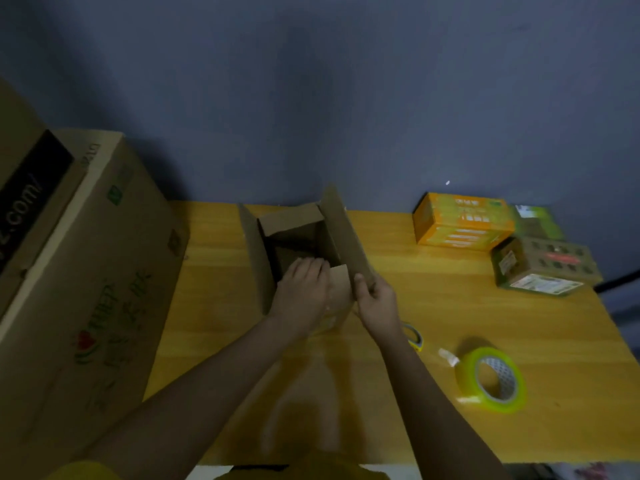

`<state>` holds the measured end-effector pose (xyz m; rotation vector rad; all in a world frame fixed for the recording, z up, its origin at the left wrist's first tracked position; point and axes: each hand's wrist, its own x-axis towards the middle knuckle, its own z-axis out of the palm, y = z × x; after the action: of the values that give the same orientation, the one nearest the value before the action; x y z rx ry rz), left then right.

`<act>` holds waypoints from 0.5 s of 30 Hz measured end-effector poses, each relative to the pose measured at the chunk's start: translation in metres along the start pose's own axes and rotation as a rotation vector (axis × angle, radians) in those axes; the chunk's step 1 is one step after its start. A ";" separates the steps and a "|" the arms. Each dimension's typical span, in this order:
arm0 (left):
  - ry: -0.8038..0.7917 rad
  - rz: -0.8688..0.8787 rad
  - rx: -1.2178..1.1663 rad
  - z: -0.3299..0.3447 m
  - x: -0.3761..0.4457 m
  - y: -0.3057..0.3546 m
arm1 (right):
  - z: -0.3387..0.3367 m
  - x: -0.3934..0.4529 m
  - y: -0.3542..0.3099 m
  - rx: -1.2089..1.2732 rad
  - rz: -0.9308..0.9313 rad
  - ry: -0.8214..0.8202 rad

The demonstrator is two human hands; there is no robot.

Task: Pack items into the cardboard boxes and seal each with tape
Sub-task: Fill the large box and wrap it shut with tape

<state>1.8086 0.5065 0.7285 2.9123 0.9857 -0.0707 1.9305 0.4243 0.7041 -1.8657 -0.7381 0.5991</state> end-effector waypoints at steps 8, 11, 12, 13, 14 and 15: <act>-0.417 -0.071 -0.022 0.025 0.000 0.012 | -0.016 0.006 0.017 -0.083 0.098 -0.018; -0.430 -0.047 0.119 0.024 0.005 0.017 | -0.023 -0.007 0.010 -0.249 -0.095 -0.056; -0.404 -0.026 0.172 0.018 0.005 0.018 | -0.024 -0.013 0.011 -0.314 -0.175 -0.081; -0.382 -0.003 0.212 0.017 0.004 0.017 | -0.024 -0.017 0.015 -0.361 -0.225 -0.123; -0.333 0.024 0.237 0.016 0.002 0.016 | -0.024 -0.021 0.016 -0.411 -0.251 -0.162; -0.225 0.046 0.232 0.015 -0.001 0.014 | -0.024 -0.022 0.019 -0.484 -0.307 -0.181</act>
<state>1.8160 0.4934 0.7142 3.0391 0.9290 -0.5313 1.9357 0.3878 0.6972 -2.0876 -1.3560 0.4161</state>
